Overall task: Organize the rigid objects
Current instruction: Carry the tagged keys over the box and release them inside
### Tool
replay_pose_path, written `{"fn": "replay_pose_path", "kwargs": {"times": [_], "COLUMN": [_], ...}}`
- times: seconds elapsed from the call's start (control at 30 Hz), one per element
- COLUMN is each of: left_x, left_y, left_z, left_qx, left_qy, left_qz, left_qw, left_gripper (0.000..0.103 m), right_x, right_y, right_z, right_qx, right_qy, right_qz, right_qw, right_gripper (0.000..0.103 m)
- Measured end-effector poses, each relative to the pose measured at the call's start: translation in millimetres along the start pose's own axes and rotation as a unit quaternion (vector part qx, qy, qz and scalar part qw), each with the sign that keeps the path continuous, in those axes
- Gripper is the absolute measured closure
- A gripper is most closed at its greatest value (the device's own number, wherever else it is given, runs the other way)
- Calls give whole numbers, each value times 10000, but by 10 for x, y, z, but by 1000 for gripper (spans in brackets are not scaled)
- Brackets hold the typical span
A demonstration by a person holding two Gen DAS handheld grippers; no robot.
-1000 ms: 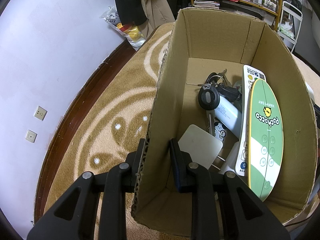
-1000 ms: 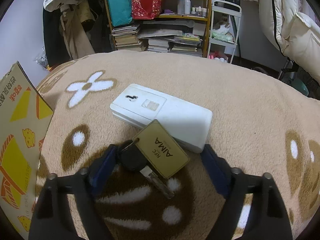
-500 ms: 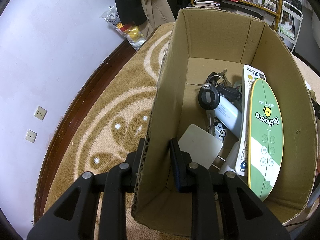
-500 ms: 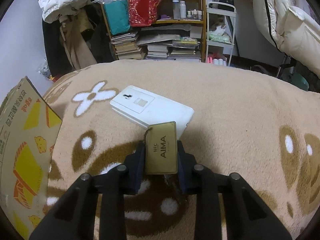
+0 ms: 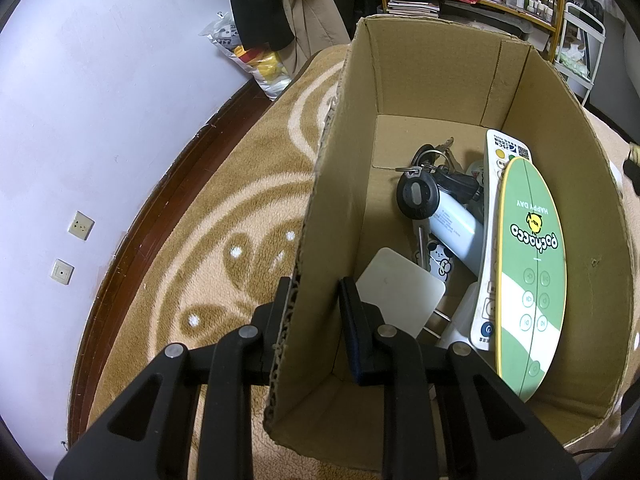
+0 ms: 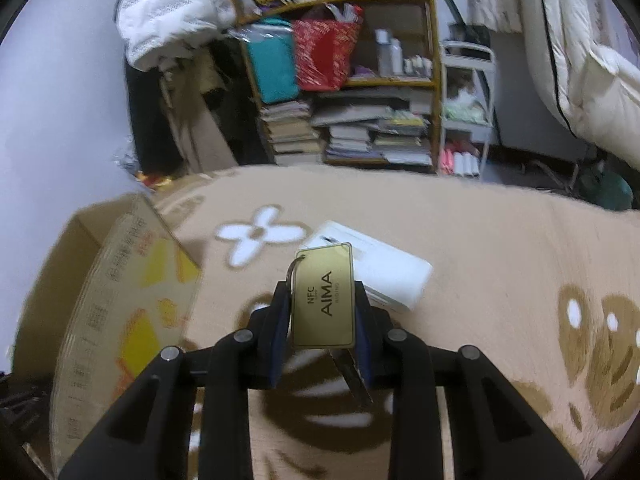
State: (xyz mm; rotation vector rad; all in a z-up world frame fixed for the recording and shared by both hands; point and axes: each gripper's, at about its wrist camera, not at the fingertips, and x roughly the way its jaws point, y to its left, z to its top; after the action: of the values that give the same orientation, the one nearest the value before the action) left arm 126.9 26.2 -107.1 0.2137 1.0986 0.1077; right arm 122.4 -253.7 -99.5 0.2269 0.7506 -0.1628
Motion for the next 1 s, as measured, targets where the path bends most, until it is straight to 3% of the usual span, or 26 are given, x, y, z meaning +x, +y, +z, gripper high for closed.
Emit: {"fn": "replay_pose_path", "kwargs": {"times": [0.57,1.0], "left_x": [0,-1], "left_y": [-5,-2], "left_z": [4,13], "left_qx": [1,-2], "left_qy": [5,7], "left_qz": [-1,-2], "left_qw": [10000,10000], "left_gripper": [81,81], "right_x": [-618,-592], "right_y": [904,1328], "right_z": [241,53], "right_qx": [-698,-1205], "right_qy": [-766,-498], "right_qz": [1111,1762], "right_qw": [9884,9757], "right_gripper": [73,72]}}
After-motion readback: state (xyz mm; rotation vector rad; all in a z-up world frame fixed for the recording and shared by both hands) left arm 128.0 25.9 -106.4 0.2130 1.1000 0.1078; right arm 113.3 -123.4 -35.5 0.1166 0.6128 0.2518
